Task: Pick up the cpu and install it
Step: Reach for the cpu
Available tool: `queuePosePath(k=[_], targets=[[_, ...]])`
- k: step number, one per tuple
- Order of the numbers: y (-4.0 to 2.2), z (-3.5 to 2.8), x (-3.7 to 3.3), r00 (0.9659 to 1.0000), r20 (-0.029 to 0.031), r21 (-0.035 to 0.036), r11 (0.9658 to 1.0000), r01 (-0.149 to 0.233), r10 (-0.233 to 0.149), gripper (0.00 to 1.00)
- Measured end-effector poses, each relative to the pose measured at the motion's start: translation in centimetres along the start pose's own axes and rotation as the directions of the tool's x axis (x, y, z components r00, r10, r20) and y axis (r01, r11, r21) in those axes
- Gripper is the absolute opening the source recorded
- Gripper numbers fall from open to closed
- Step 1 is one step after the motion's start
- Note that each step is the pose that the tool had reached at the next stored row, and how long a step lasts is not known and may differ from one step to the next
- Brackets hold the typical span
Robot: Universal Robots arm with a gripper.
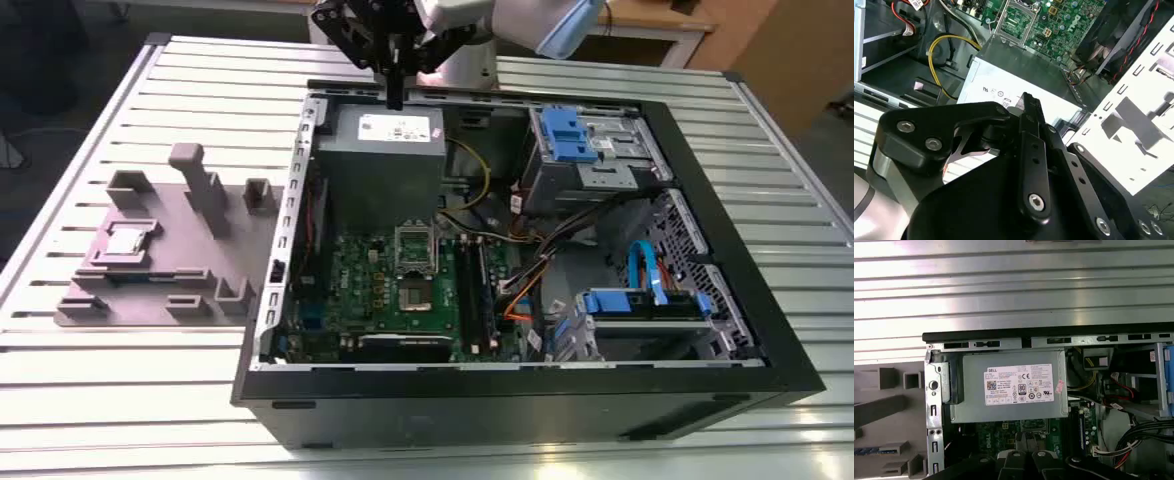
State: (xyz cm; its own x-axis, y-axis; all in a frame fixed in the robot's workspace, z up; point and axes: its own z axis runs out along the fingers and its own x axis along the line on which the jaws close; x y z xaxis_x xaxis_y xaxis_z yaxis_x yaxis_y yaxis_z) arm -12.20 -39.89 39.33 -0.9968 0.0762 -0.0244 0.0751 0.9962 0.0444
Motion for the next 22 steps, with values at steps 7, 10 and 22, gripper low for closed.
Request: queuePosePath(k=[7, 10, 22], targets=[[0.00, -0.01, 0.08, 1.0000, 0.0000, 0.0001, 1.0000, 0.000, 0.000, 0.11], [-0.03, -0.01, 0.33, 1.0000, 0.0001, 0.0000, 1.0000, 0.000, 0.000, 0.11], [-0.04, -0.01, 0.56, 1.0000, 0.0000, 0.0000, 1.0000, 0.000, 0.000, 0.11]])
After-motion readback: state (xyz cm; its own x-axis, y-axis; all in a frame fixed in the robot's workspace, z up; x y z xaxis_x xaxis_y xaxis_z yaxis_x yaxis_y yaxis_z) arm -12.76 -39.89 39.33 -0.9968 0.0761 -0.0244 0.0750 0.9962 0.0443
